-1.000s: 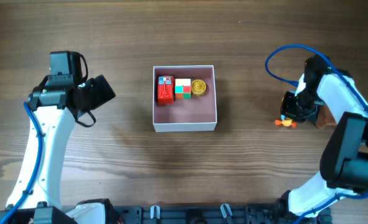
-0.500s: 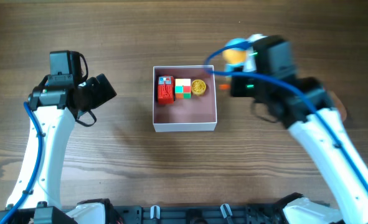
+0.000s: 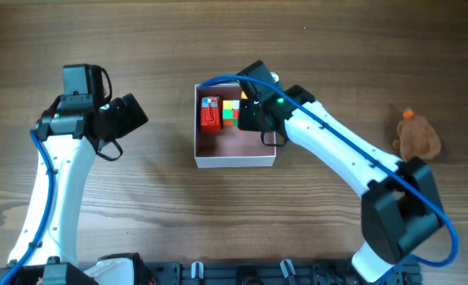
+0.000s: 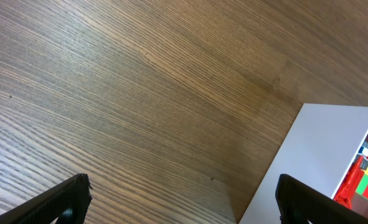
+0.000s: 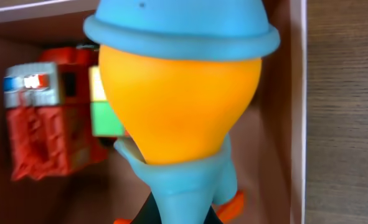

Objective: Pack container
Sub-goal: 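Place the duck in the box and release it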

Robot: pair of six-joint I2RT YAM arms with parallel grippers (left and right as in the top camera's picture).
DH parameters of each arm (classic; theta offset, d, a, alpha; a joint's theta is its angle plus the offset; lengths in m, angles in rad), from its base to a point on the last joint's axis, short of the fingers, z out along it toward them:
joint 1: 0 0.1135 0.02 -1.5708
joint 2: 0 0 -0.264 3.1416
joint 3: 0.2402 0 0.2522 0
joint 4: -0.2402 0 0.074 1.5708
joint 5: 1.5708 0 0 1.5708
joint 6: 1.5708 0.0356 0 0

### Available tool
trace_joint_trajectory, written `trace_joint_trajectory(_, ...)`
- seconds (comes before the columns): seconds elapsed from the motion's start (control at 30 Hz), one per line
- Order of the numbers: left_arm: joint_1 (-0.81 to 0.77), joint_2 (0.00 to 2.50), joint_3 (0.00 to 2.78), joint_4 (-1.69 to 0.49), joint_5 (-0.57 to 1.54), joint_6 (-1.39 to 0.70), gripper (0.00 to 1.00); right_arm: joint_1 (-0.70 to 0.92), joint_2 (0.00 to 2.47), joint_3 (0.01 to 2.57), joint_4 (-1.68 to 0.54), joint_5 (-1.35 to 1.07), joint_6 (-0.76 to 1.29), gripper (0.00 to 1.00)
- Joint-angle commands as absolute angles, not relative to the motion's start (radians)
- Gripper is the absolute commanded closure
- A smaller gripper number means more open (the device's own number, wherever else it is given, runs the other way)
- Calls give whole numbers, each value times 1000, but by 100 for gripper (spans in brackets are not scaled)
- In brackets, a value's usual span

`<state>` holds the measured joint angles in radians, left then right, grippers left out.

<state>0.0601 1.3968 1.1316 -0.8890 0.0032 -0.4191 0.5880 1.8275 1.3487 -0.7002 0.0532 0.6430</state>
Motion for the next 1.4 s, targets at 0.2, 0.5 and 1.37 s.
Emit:
trace_joint_trajectory(0.2, 56, 1407, 1124, -886, 19, -397, 4, 532, 1855, 1354, -672, 55, 620, 53)
trace_joint_trajectory(0.5, 56, 1406, 1124, -886, 19, -397, 4, 533, 1855, 1354, -674, 19, 590, 35)
trace_joint_trajectory(1.37, 56, 1406, 1124, -894, 19, -397, 4, -336, 1362, 1457, -1070, 66, -31, 0)
